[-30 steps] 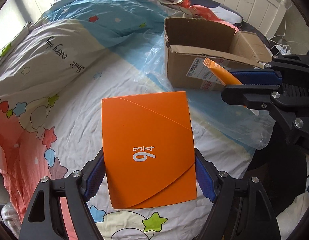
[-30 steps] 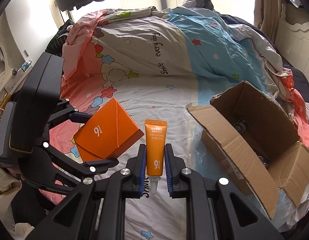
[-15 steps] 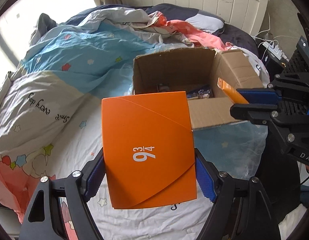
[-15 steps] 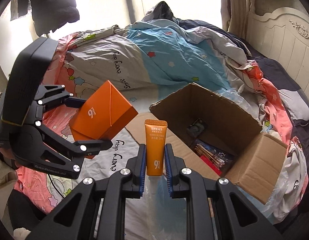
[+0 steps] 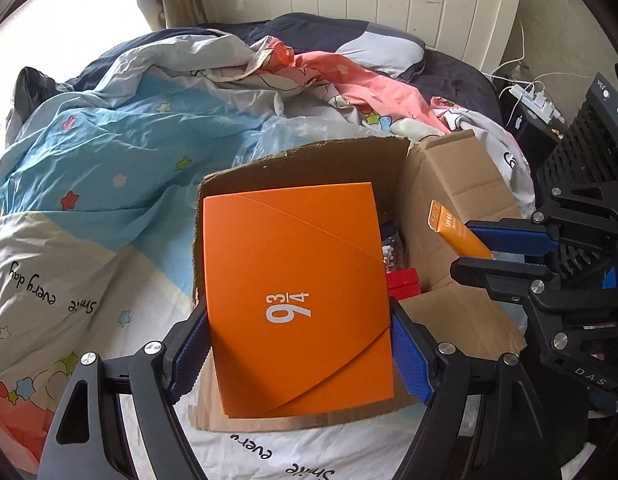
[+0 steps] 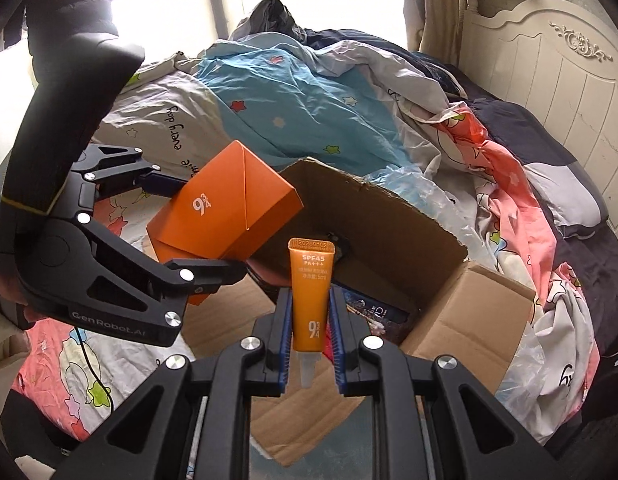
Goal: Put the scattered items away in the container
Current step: 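Drop both items into the cardboard box by opening both grippers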
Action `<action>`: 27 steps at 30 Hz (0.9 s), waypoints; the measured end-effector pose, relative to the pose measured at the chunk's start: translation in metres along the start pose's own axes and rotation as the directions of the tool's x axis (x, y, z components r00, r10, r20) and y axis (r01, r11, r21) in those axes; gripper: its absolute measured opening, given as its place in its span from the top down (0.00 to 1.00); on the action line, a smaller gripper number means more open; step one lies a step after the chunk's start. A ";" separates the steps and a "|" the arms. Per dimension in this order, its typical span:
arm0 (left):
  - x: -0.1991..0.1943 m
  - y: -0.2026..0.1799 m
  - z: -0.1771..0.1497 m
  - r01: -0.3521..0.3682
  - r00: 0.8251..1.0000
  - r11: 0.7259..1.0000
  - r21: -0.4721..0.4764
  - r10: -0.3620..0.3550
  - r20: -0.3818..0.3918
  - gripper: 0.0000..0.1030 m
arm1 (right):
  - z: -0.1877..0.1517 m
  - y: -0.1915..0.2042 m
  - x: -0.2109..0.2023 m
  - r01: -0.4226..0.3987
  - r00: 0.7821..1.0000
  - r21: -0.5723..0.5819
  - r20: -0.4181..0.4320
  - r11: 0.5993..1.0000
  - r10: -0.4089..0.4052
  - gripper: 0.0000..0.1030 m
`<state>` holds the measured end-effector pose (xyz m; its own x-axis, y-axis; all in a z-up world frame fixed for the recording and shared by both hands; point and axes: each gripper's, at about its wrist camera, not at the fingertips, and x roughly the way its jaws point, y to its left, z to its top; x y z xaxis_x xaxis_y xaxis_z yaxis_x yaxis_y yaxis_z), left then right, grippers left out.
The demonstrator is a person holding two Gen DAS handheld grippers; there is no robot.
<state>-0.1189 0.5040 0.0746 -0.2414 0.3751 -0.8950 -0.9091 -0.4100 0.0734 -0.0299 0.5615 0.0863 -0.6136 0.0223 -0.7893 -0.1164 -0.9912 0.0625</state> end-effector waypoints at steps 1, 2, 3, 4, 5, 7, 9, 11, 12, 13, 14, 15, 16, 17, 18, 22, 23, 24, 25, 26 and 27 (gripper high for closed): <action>0.005 -0.002 0.003 0.000 1.000 1.000 0.005 0.000 -0.003 0.21 | 0.001 -0.005 0.003 0.002 1.000 0.008 -0.001 1.000 -0.002 0.84; 0.010 -0.005 0.007 0.006 1.000 1.000 0.015 -0.006 -0.003 0.21 | 0.001 -0.010 0.007 0.003 1.000 0.015 -0.002 1.000 -0.003 0.84; 0.015 -0.007 0.010 0.013 1.000 1.000 0.022 -0.013 -0.007 0.21 | 0.002 -0.014 0.010 0.008 1.000 0.022 -0.006 1.000 -0.008 0.84; 0.021 -0.009 0.013 0.015 1.000 1.000 0.027 -0.014 -0.012 0.21 | 0.002 -0.018 0.014 0.013 1.000 0.029 -0.010 0.999 -0.012 0.84; 0.025 -0.010 0.015 0.015 1.000 0.999 0.031 -0.014 -0.014 0.21 | 0.002 -0.022 0.017 0.013 1.000 0.034 -0.013 0.999 -0.012 0.84; 0.033 -0.012 0.017 0.022 1.000 0.999 0.041 -0.021 -0.022 0.21 | 0.003 -0.029 0.023 0.013 1.000 0.045 -0.019 0.999 -0.012 0.84; 0.041 -0.012 0.019 0.026 0.999 0.999 0.047 -0.024 -0.031 0.21 | 0.002 -0.033 0.029 0.016 1.000 0.051 -0.026 0.999 -0.015 0.84; 0.049 -0.009 0.019 0.030 0.999 0.999 0.042 -0.028 -0.039 0.21 | 0.001 -0.037 0.034 0.019 0.999 0.058 -0.036 0.998 -0.017 0.84; 0.052 -0.008 0.020 0.030 0.999 0.999 0.037 -0.029 -0.043 0.21 | 0.001 -0.038 0.036 0.020 0.999 0.057 -0.039 0.998 -0.018 0.84; 0.054 -0.006 0.021 0.030 0.999 0.999 0.034 -0.029 -0.044 0.21 | 0.001 -0.038 0.038 0.022 0.999 0.056 -0.042 0.998 -0.019 0.84; 0.056 -0.005 0.021 0.030 0.999 0.999 0.031 -0.028 -0.044 0.21 | 0.001 -0.039 0.040 0.021 0.999 0.055 -0.043 0.998 -0.019 0.84; 0.058 -0.004 0.021 0.030 0.999 0.999 0.027 -0.028 -0.045 0.21 | 0.002 -0.039 0.042 0.020 0.999 0.058 -0.048 0.998 -0.017 0.84; 0.059 -0.002 0.022 0.024 0.999 1.000 0.019 -0.023 -0.047 0.19 | 0.002 -0.040 0.044 0.019 0.998 0.062 -0.053 0.998 -0.016 0.84; 0.061 0.000 0.023 0.018 0.999 1.000 0.010 -0.017 -0.049 0.19 | 0.003 -0.040 0.046 0.025 0.998 0.067 -0.060 0.997 -0.021 0.84; 0.061 0.002 0.023 0.003 0.999 1.000 0.000 -0.003 -0.052 0.18 | 0.004 -0.041 0.048 0.031 0.997 0.073 -0.067 0.997 -0.026 0.80; 0.057 0.007 0.021 -0.040 0.998 0.999 -0.021 0.039 -0.041 0.00 | 0.006 -0.043 0.049 0.044 0.997 0.098 -0.060 0.994 -0.039 0.50; 0.056 0.008 0.020 -0.041 0.998 0.999 -0.022 0.040 -0.038 0.00 | 0.006 -0.043 0.049 0.048 0.997 0.104 -0.058 0.993 -0.042 0.46; 0.054 0.009 0.019 -0.036 0.999 0.999 -0.025 0.035 -0.040 0.00 | 0.006 -0.043 0.048 0.048 0.998 0.107 -0.056 0.993 -0.042 0.43; 0.053 0.010 0.019 -0.038 0.999 0.999 -0.027 0.037 -0.040 0.00 | 0.007 -0.043 0.047 0.048 0.998 0.109 -0.053 0.993 -0.043 0.42; 0.051 0.010 0.018 -0.040 0.998 0.999 -0.028 0.039 -0.039 0.00 | 0.007 -0.042 0.045 0.049 0.998 0.111 -0.051 0.993 -0.043 0.41; 0.050 0.010 0.017 -0.043 0.998 0.999 -0.029 0.042 -0.039 0.00 | 0.007 -0.041 0.044 0.049 0.998 0.111 -0.051 0.993 -0.044 0.41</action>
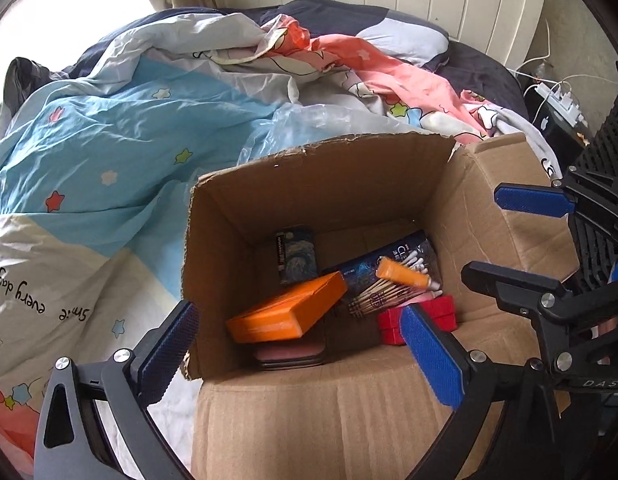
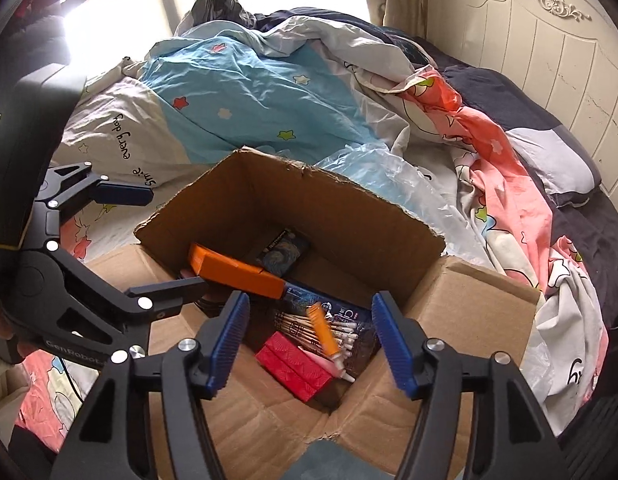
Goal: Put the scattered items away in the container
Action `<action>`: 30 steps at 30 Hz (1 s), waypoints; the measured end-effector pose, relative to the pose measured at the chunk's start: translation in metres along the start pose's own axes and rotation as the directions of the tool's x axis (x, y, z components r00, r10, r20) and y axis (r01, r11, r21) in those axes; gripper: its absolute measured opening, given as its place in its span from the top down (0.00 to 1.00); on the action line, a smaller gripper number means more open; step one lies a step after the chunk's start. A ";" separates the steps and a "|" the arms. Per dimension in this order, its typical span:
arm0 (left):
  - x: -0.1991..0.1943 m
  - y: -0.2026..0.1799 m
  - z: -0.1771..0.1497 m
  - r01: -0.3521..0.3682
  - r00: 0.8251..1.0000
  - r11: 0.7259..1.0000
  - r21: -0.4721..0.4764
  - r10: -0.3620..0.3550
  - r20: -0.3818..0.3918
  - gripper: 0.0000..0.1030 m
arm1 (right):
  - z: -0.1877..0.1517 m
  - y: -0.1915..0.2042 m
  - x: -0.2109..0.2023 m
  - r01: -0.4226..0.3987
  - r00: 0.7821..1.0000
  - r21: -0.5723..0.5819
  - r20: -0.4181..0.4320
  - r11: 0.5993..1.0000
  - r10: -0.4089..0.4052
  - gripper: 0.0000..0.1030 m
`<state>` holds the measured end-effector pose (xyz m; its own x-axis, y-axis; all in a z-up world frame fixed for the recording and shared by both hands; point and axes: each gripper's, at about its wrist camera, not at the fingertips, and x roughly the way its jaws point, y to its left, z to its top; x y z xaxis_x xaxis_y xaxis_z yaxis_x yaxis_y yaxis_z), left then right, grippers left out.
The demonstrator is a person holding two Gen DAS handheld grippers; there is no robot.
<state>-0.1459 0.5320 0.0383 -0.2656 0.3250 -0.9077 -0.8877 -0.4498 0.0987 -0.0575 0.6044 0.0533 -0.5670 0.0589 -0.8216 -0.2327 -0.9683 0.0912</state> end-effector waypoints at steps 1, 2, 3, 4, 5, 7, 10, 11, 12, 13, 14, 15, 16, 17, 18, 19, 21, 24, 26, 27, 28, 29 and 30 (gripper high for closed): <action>-0.002 0.000 -0.001 -0.003 1.000 1.000 -0.001 0.003 0.000 0.00 | 0.000 0.001 -0.002 0.001 1.000 0.000 0.000 1.000 -0.001 0.41; -0.004 0.001 -0.003 -0.007 1.000 1.000 -0.004 0.007 0.001 0.00 | 0.000 0.002 -0.004 0.002 1.000 0.000 -0.001 1.000 -0.002 0.41; -0.006 0.002 -0.004 -0.011 1.000 1.000 -0.007 0.011 0.002 0.00 | -0.001 0.004 -0.006 0.002 1.000 0.000 0.002 1.000 -0.002 0.41; -0.009 0.002 -0.006 -0.015 1.000 1.000 -0.009 0.015 0.004 0.00 | -0.001 0.005 -0.009 0.002 1.000 0.000 0.004 1.000 -0.002 0.41; -0.012 0.002 -0.010 -0.020 1.000 1.000 -0.011 0.020 0.006 0.00 | -0.002 0.007 -0.012 0.003 1.000 0.000 0.007 1.000 -0.003 0.41; -0.019 0.002 -0.017 -0.031 0.999 0.999 -0.013 0.031 0.009 0.00 | -0.003 0.011 -0.017 0.004 1.000 -0.001 0.010 1.000 -0.004 0.41; -0.029 0.005 -0.034 -0.007 1.000 0.998 -0.056 0.008 0.009 0.00 | -0.007 0.017 -0.024 0.009 1.000 -0.006 0.013 1.000 -0.009 0.41; -0.032 0.005 -0.040 -0.001 1.000 0.998 -0.065 0.001 0.006 0.00 | -0.008 0.020 -0.026 0.008 1.000 -0.005 0.011 1.000 -0.008 0.41; -0.035 0.005 -0.046 -0.006 1.000 0.998 -0.068 0.006 0.002 0.00 | -0.009 0.022 -0.027 0.007 1.000 -0.005 0.010 1.000 -0.007 0.41; -0.037 0.004 -0.050 -0.009 1.000 0.998 -0.069 0.009 -0.001 0.00 | -0.011 0.026 -0.029 0.000 1.000 -0.007 0.007 1.000 0.000 0.41; -0.040 0.004 -0.055 -0.008 1.000 0.997 -0.074 0.008 -0.002 0.00 | -0.012 0.029 -0.032 -0.002 1.000 -0.011 0.009 1.000 0.002 0.41; -0.042 0.004 -0.060 -0.006 1.000 0.997 -0.079 0.006 -0.003 0.00 | -0.014 0.033 -0.034 0.000 1.000 -0.018 0.011 1.000 0.000 0.41; -0.045 0.004 -0.064 -0.005 1.000 0.996 -0.087 0.005 -0.003 0.00 | -0.016 0.037 -0.036 0.002 1.000 -0.023 0.009 1.000 -0.002 0.41; -0.047 0.004 -0.068 -0.003 1.000 0.995 -0.096 0.002 -0.005 0.00 | -0.017 0.041 -0.038 0.005 1.000 -0.032 0.008 0.999 -0.005 0.41; -0.049 0.004 -0.072 -0.004 1.000 0.995 -0.101 0.004 -0.002 0.00 | -0.019 0.045 -0.040 0.008 1.000 -0.040 0.008 0.999 -0.007 0.41; -0.052 0.004 -0.076 -0.005 1.000 0.994 -0.105 0.005 0.001 0.00 | -0.021 0.049 -0.041 0.012 1.000 -0.048 0.009 0.999 -0.011 0.41; -0.057 0.005 -0.084 -0.011 1.000 0.993 -0.116 0.011 0.002 0.00 | -0.024 0.055 -0.045 0.011 1.000 -0.053 0.006 0.999 -0.011 0.41; -0.066 0.009 -0.097 -0.018 1.000 0.990 -0.140 0.019 0.006 0.00 | -0.027 0.064 -0.048 0.006 1.000 -0.062 0.002 0.998 -0.006 0.41; -0.070 0.012 -0.107 -0.028 1.000 0.987 -0.159 0.029 0.002 0.00 | -0.029 0.072 -0.050 0.004 1.000 -0.072 -0.001 0.997 -0.005 0.41; -0.073 0.014 -0.111 -0.033 0.999 0.985 -0.168 0.033 0.000 0.00 | -0.030 0.077 -0.051 0.001 1.000 -0.078 0.000 0.997 -0.001 0.41; -0.075 0.017 -0.117 -0.039 0.999 0.983 -0.180 0.040 -0.002 0.00 | -0.031 0.081 -0.051 -0.003 1.000 -0.084 0.001 0.996 0.003 0.41; -0.077 0.020 -0.122 -0.046 0.999 0.980 -0.193 0.046 -0.004 0.00 | -0.032 0.086 -0.052 -0.007 1.000 -0.089 0.001 0.996 0.007 0.41; -0.078 0.022 -0.127 -0.049 0.999 0.978 -0.204 0.049 -0.007 0.00 | -0.032 0.090 -0.053 -0.013 1.000 -0.096 0.002 0.995 0.013 0.41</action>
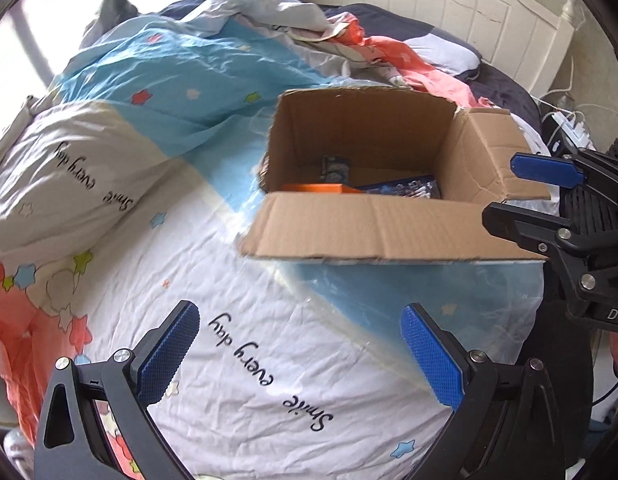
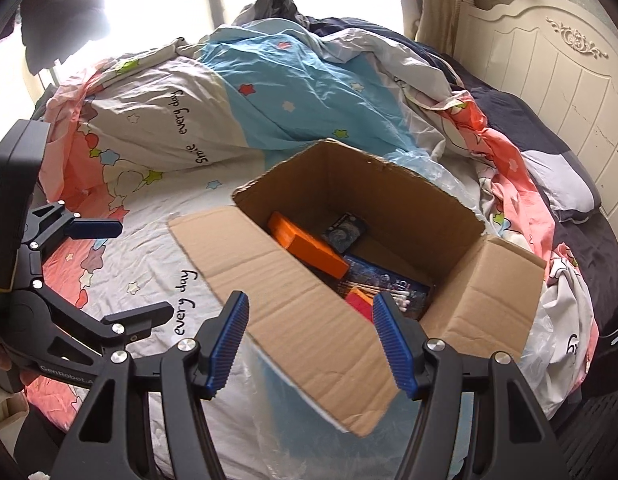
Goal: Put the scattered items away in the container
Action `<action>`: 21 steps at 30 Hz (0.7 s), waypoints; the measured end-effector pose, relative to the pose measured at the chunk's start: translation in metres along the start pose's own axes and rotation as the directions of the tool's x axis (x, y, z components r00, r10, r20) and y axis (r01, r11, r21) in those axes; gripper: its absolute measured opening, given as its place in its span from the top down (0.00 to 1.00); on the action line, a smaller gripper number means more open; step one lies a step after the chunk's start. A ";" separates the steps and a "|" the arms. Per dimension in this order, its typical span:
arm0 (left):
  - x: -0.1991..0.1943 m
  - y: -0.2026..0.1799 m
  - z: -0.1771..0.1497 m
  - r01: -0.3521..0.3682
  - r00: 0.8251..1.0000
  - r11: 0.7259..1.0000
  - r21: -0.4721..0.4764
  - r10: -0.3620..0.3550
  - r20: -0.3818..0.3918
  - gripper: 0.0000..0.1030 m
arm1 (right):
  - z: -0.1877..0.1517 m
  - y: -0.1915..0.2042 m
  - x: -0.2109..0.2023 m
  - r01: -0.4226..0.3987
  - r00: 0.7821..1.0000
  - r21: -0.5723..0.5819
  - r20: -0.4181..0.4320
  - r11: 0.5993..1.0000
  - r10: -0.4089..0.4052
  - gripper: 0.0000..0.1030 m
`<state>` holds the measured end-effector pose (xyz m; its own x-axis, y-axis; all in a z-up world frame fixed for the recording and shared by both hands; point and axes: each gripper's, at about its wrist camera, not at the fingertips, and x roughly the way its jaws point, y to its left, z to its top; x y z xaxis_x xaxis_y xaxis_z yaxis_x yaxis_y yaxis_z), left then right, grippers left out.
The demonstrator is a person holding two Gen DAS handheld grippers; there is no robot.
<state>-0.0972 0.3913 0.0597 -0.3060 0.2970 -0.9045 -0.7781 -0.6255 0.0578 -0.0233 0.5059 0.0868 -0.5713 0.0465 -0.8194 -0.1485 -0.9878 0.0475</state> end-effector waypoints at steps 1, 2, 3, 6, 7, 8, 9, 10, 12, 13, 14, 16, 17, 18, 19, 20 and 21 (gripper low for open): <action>-0.001 0.004 -0.004 -0.001 1.000 1.000 -0.011 0.001 -0.004 0.00 | 0.000 0.004 0.000 -0.001 1.000 -0.006 -0.001 1.000 0.001 0.41; -0.002 0.008 -0.008 -0.004 1.000 1.000 -0.023 0.004 -0.009 0.00 | -0.001 0.009 0.000 -0.003 1.000 -0.012 -0.002 1.000 0.003 0.41; -0.002 0.011 -0.013 -0.009 1.000 0.999 -0.033 0.009 -0.012 0.00 | -0.001 0.013 0.000 -0.007 1.000 -0.018 -0.003 1.000 0.007 0.41; -0.005 0.021 -0.028 -0.028 0.999 0.998 -0.057 0.026 -0.021 0.00 | -0.003 0.026 0.000 -0.024 1.000 -0.032 -0.007 0.999 0.024 0.41; -0.005 0.024 -0.032 -0.031 0.999 0.997 -0.066 0.030 -0.023 0.00 | -0.003 0.031 0.001 -0.029 1.000 -0.035 -0.011 0.999 0.029 0.41; -0.006 0.028 -0.038 -0.037 0.999 0.996 -0.081 0.035 -0.028 0.00 | -0.004 0.037 0.002 -0.034 0.999 -0.042 -0.012 0.999 0.033 0.41; -0.007 0.032 -0.043 -0.045 0.999 0.994 -0.098 0.042 -0.030 0.00 | -0.005 0.043 0.002 -0.037 0.999 -0.051 -0.009 0.998 0.037 0.41; -0.008 0.036 -0.047 -0.050 0.998 0.992 -0.117 0.046 -0.030 0.00 | -0.006 0.049 0.003 -0.041 0.999 -0.061 -0.009 0.997 0.041 0.41; -0.011 0.046 -0.056 -0.049 0.999 0.986 -0.162 0.045 -0.030 0.00 | -0.008 0.062 0.005 -0.052 0.999 -0.085 -0.016 0.995 0.050 0.41; -0.012 0.051 -0.061 -0.050 0.999 0.982 -0.185 0.045 -0.030 0.00 | -0.009 0.069 0.006 -0.057 0.998 -0.097 -0.019 0.994 0.055 0.41; -0.013 0.057 -0.066 -0.056 0.998 0.976 -0.212 0.050 -0.035 0.00 | -0.009 0.075 0.007 -0.063 0.998 -0.109 -0.023 0.992 0.060 0.41; -0.013 0.069 -0.077 -0.061 0.997 0.963 -0.261 0.049 -0.053 0.00 | -0.010 0.087 0.010 -0.072 0.997 -0.119 -0.029 0.990 0.069 0.41; -0.014 0.075 -0.083 -0.062 0.997 0.956 -0.285 0.048 -0.055 0.00 | -0.010 0.092 0.011 -0.077 0.997 -0.124 -0.033 0.989 0.073 0.41; -0.015 0.082 -0.090 -0.071 0.997 0.949 -0.308 0.056 -0.059 0.00 | -0.010 0.098 0.013 -0.083 0.996 -0.123 -0.037 0.989 0.079 0.41; -0.016 0.088 -0.095 -0.084 0.996 0.941 -0.329 0.066 -0.065 0.00 | -0.010 0.103 0.014 -0.088 0.996 -0.122 -0.038 0.989 0.084 0.41; -0.017 0.093 -0.101 -0.090 0.995 0.934 -0.346 0.071 -0.068 0.00 | -0.009 0.108 0.015 -0.094 0.995 -0.121 -0.040 0.988 0.090 0.41; -0.018 0.098 -0.106 -0.096 0.995 0.927 -0.362 0.075 -0.072 0.00 | -0.009 0.114 0.017 -0.101 0.994 -0.123 -0.041 0.987 0.096 0.41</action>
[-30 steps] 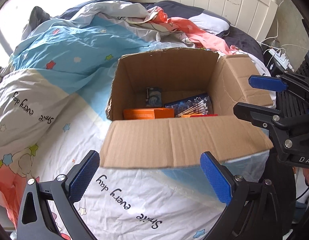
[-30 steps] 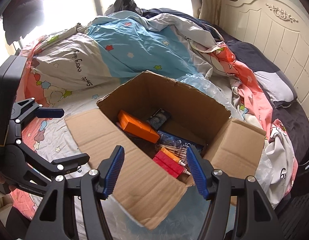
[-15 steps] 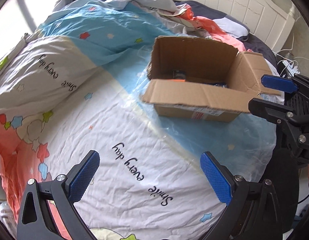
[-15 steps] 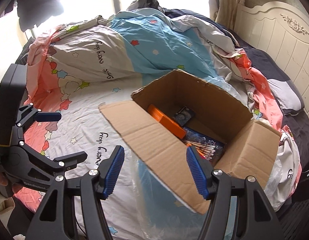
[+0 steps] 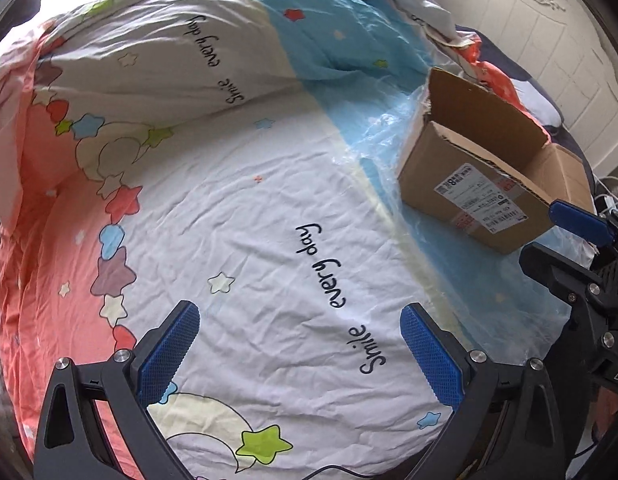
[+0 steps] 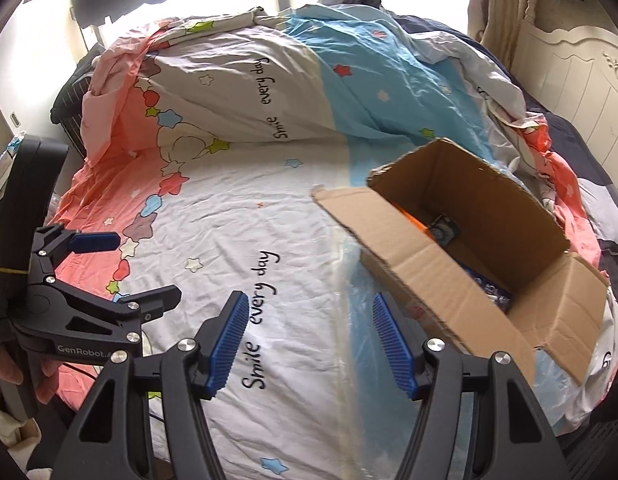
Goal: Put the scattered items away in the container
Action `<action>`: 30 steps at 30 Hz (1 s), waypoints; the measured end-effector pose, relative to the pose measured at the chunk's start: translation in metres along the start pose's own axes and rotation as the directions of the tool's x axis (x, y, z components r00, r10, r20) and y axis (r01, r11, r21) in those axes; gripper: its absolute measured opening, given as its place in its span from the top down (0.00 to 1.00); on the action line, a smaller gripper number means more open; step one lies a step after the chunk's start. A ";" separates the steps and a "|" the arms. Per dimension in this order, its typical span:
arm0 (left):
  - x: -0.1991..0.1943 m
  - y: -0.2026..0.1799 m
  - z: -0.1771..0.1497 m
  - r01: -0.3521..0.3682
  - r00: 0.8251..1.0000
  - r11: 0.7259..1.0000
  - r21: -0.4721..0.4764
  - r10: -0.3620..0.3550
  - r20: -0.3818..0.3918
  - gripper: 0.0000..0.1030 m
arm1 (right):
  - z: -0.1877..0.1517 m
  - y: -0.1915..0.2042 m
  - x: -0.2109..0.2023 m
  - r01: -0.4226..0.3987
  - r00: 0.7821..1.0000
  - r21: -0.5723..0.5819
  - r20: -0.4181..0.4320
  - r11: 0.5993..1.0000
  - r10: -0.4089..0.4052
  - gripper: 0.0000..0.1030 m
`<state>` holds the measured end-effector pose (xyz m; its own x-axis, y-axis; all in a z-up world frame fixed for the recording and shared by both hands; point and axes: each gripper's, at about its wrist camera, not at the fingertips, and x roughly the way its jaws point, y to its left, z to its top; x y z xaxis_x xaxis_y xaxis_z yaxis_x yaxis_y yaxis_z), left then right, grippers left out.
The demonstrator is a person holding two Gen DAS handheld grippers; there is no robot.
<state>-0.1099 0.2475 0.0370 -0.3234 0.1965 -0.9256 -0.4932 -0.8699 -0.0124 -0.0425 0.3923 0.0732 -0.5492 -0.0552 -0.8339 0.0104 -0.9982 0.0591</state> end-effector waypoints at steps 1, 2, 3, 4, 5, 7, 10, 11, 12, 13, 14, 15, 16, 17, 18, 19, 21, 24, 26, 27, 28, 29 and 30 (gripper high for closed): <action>0.000 0.007 -0.003 -0.005 1.000 1.000 -0.018 0.005 -0.002 0.00 | 0.001 0.006 0.002 -0.003 1.000 -0.002 -0.001 1.000 0.003 0.41; 0.000 0.014 -0.006 -0.011 1.000 0.999 -0.036 0.011 -0.003 0.00 | 0.001 0.012 0.005 0.003 1.000 -0.004 -0.002 1.000 -0.003 0.41; 0.000 0.021 -0.009 -0.016 1.000 0.998 -0.053 0.016 -0.005 0.00 | 0.002 0.018 0.006 0.011 1.000 -0.004 0.004 1.000 -0.011 0.41; 0.000 0.028 -0.013 -0.018 1.000 0.997 -0.072 0.017 -0.009 0.00 | 0.001 0.024 0.007 0.009 1.000 -0.003 0.013 1.000 -0.009 0.41; 0.000 0.036 -0.016 -0.019 1.000 0.996 -0.090 0.018 -0.013 0.00 | 0.001 0.031 0.010 0.002 1.000 -0.007 0.011 1.000 -0.002 0.41; 0.001 0.050 -0.024 -0.017 1.000 0.991 -0.136 0.013 -0.025 0.00 | 0.000 0.044 0.015 -0.009 1.000 -0.014 0.003 1.000 0.009 0.41; 0.002 0.067 -0.035 -0.018 0.999 0.983 -0.184 0.011 -0.038 0.00 | -0.002 0.062 0.022 -0.024 1.000 -0.031 -0.009 0.999 0.023 0.41; 0.002 0.072 -0.038 -0.030 0.999 0.982 -0.187 0.022 -0.043 0.00 | -0.002 0.067 0.024 -0.025 1.000 -0.037 -0.012 0.999 0.025 0.41; 0.002 0.076 -0.041 -0.040 0.998 0.981 -0.191 0.032 -0.046 0.00 | -0.003 0.072 0.026 -0.026 1.000 -0.044 -0.016 0.999 0.026 0.41; 0.002 0.079 -0.045 -0.048 0.998 0.980 -0.195 0.039 -0.048 0.00 | -0.003 0.077 0.028 -0.028 0.999 -0.051 -0.019 0.998 0.027 0.41; 0.002 0.084 -0.048 -0.050 0.998 0.978 -0.205 0.041 -0.049 0.00 | -0.003 0.082 0.029 -0.029 0.999 -0.058 -0.023 0.998 0.028 0.41; 0.001 0.088 -0.051 -0.051 0.998 0.975 -0.216 0.041 -0.051 0.00 | -0.004 0.085 0.031 -0.030 0.999 -0.059 -0.026 0.998 0.028 0.41; 0.001 0.092 -0.054 -0.052 0.998 0.973 -0.226 0.041 -0.053 0.00 | -0.004 0.089 0.032 -0.030 0.999 -0.061 -0.030 0.998 0.028 0.41; 0.001 0.095 -0.057 -0.052 0.998 0.971 -0.235 0.041 -0.054 0.00 | -0.004 0.092 0.032 -0.032 0.999 -0.059 -0.028 0.998 0.030 0.41; 0.000 0.098 -0.059 -0.057 0.998 0.969 -0.240 0.047 -0.051 0.00 | -0.004 0.094 0.033 -0.036 0.999 -0.059 -0.026 0.998 0.035 0.41; -0.002 0.100 -0.062 -0.068 0.997 0.968 -0.242 0.059 -0.045 0.00 | -0.004 0.098 0.034 -0.039 0.999 -0.060 -0.027 0.997 0.037 0.41; -0.005 0.105 -0.067 -0.085 0.996 0.963 -0.254 0.078 -0.037 0.00 | -0.004 0.105 0.036 -0.037 0.999 -0.062 -0.031 0.997 0.035 0.41; -0.009 0.113 -0.074 -0.090 0.996 0.958 -0.273 0.085 -0.030 0.00 | -0.005 0.115 0.037 -0.046 0.998 -0.074 -0.035 0.996 0.044 0.41; -0.009 0.118 -0.080 -0.100 0.995 0.953 -0.285 0.094 -0.036 0.00 | -0.007 0.121 0.039 -0.048 0.998 -0.078 -0.037 0.996 0.046 0.41; -0.009 0.120 -0.082 -0.100 0.995 0.952 -0.288 0.092 -0.039 0.00 | -0.008 0.124 0.040 -0.051 0.998 -0.079 -0.039 0.996 0.048 0.41; -0.009 0.123 -0.085 -0.101 0.995 0.951 -0.294 0.093 -0.042 0.00 | -0.010 0.127 0.041 -0.054 0.998 -0.080 -0.042 0.995 0.051 0.41; -0.009 0.125 -0.088 -0.103 0.995 0.949 -0.299 0.094 -0.045 0.00 | -0.011 0.130 0.041 -0.057 0.998 -0.081 -0.044 0.995 0.053 0.41; -0.010 0.128 -0.092 -0.107 0.994 0.945 -0.309 0.097 -0.047 0.00 | -0.012 0.133 0.042 -0.060 0.997 -0.082 -0.046 0.995 0.056 0.41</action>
<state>-0.0957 0.0930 0.0097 -0.3315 0.0897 -0.9392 -0.1817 -0.9829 -0.0297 -0.0544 0.2566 0.0394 -0.5086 -0.1120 -0.8537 0.1121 -0.9917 0.0633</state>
